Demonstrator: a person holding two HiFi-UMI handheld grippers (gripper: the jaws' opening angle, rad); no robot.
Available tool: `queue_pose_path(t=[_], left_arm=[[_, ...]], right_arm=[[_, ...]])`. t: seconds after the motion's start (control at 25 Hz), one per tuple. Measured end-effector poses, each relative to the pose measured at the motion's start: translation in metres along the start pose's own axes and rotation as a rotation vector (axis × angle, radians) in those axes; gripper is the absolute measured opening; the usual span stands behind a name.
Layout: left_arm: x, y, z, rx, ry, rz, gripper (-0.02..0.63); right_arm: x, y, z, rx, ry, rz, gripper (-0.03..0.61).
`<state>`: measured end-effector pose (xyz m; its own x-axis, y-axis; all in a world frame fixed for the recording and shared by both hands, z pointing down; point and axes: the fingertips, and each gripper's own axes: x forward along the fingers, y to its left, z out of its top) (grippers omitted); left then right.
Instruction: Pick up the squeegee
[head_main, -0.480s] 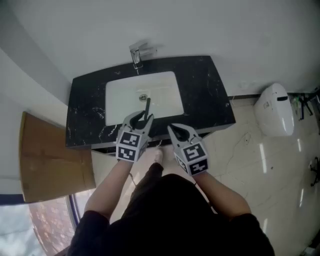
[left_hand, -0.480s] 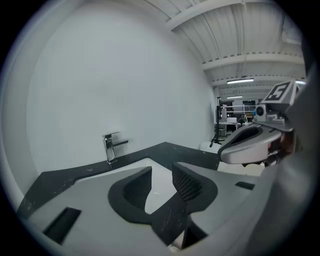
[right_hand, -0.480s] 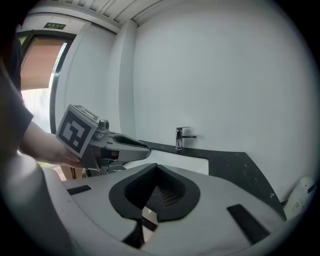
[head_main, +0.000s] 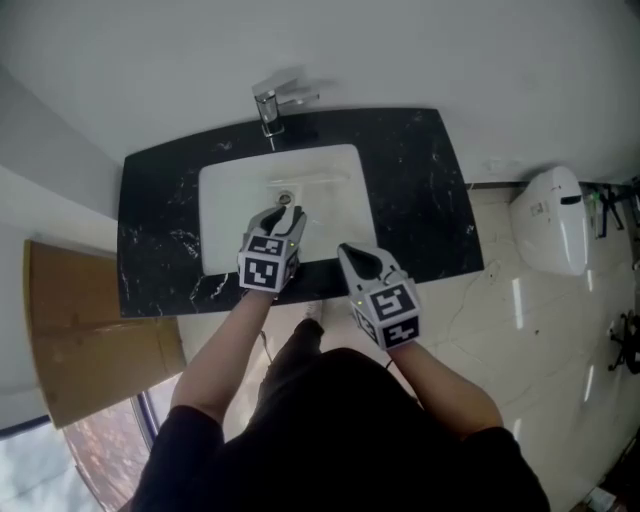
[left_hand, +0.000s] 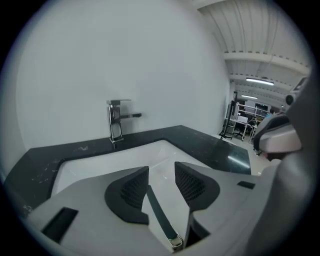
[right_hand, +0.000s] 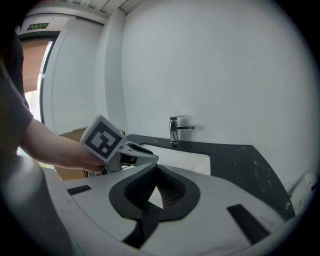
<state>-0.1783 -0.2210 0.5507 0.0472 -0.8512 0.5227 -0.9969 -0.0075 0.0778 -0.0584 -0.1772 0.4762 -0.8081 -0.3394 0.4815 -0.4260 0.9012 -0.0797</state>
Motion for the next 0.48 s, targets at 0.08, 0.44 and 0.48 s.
queue_pose_path(t=[0.08, 0.44, 0.48], left_arm=[[0.025, 0.014, -0.013, -0.032, 0.054, -0.002, 0.167], [0.107, 0.041, -0.069, -0.143, 0.276, -0.027, 0.169], [0.113, 0.041, -0.073, -0.156, 0.290, -0.037, 0.169]], right_arm=[[0.016, -0.006, 0.002, 0.016, 0.015, 0.002, 0.008], [0.072, -0.032, 0.004, 0.069, 0.065, -0.002, 0.009], [0.077, -0.034, 0.004, 0.074, 0.068, -0.002, 0.009]])
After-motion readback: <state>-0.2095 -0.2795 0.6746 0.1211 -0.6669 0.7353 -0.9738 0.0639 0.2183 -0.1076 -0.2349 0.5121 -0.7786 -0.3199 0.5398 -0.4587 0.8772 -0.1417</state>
